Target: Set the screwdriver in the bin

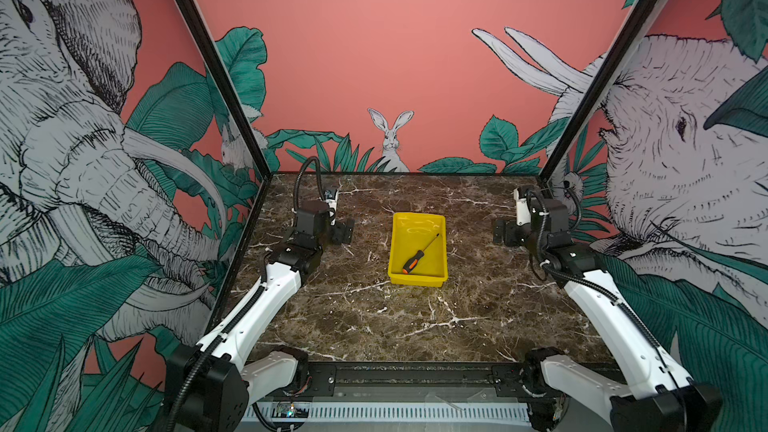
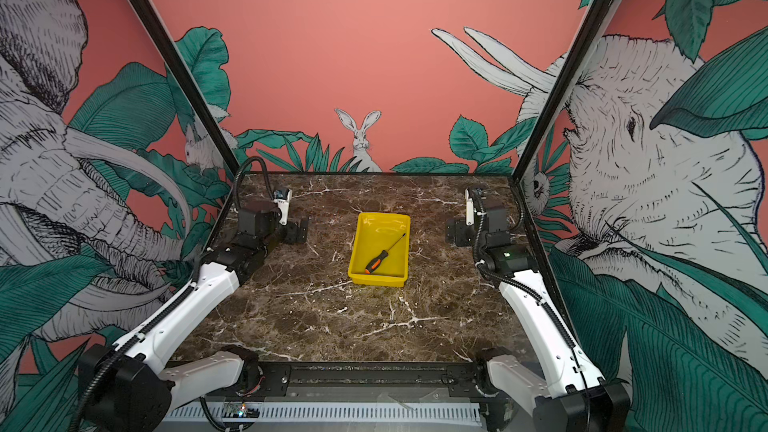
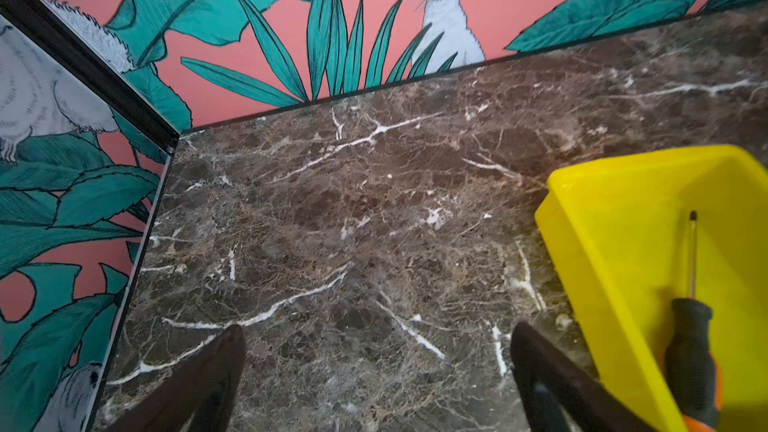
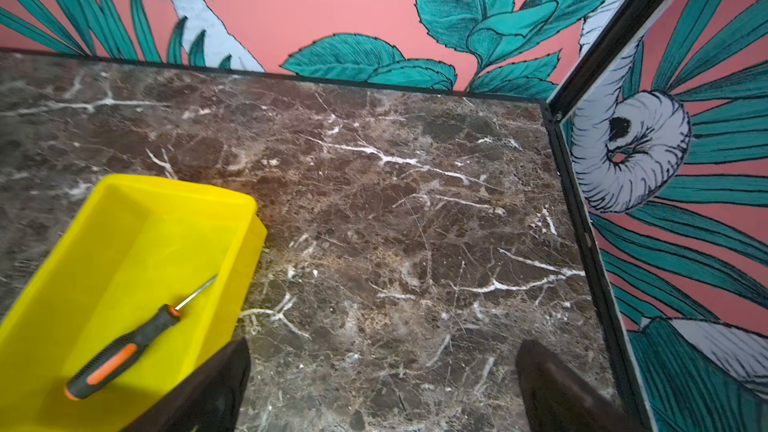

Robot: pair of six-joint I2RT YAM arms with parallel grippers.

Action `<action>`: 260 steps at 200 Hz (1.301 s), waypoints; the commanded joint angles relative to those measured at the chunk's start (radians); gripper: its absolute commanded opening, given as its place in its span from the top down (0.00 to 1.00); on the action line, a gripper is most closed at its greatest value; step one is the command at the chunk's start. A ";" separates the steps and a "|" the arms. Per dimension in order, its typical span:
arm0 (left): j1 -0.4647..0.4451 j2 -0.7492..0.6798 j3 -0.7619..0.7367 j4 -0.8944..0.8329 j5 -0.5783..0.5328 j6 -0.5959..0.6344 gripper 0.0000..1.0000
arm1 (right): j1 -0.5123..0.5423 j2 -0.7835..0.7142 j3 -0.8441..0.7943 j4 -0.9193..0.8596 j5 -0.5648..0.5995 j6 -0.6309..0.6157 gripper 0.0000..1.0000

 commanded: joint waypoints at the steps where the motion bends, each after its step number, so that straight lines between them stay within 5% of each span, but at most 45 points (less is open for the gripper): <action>1: 0.087 -0.014 -0.043 0.145 0.072 0.015 0.00 | 0.004 -0.028 -0.116 0.252 0.074 -0.067 0.01; 48: 0.192 -0.026 -0.200 0.326 -0.002 -0.002 0.00 | 0.004 -0.029 -0.335 0.546 0.083 -0.136 0.01; 111: 0.253 -0.017 -0.267 0.400 0.019 0.027 0.00 | -0.007 0.034 -0.348 0.577 0.140 -0.185 0.01; 164: 0.265 0.047 -0.302 0.491 0.005 0.010 0.00 | -0.058 -0.041 -0.361 0.420 0.378 -0.288 0.01; 190: 0.267 0.097 -0.336 0.594 -0.028 0.001 0.00 | -0.098 -0.100 -0.410 0.433 0.285 -0.261 0.01; 218: 0.270 0.150 -0.352 0.670 -0.012 0.010 0.00 | -0.105 -0.120 -0.519 0.651 0.104 -0.242 0.01; 260: 0.272 0.219 -0.347 0.735 0.030 0.046 0.00 | -0.111 0.010 -0.596 0.916 -0.002 -0.200 0.01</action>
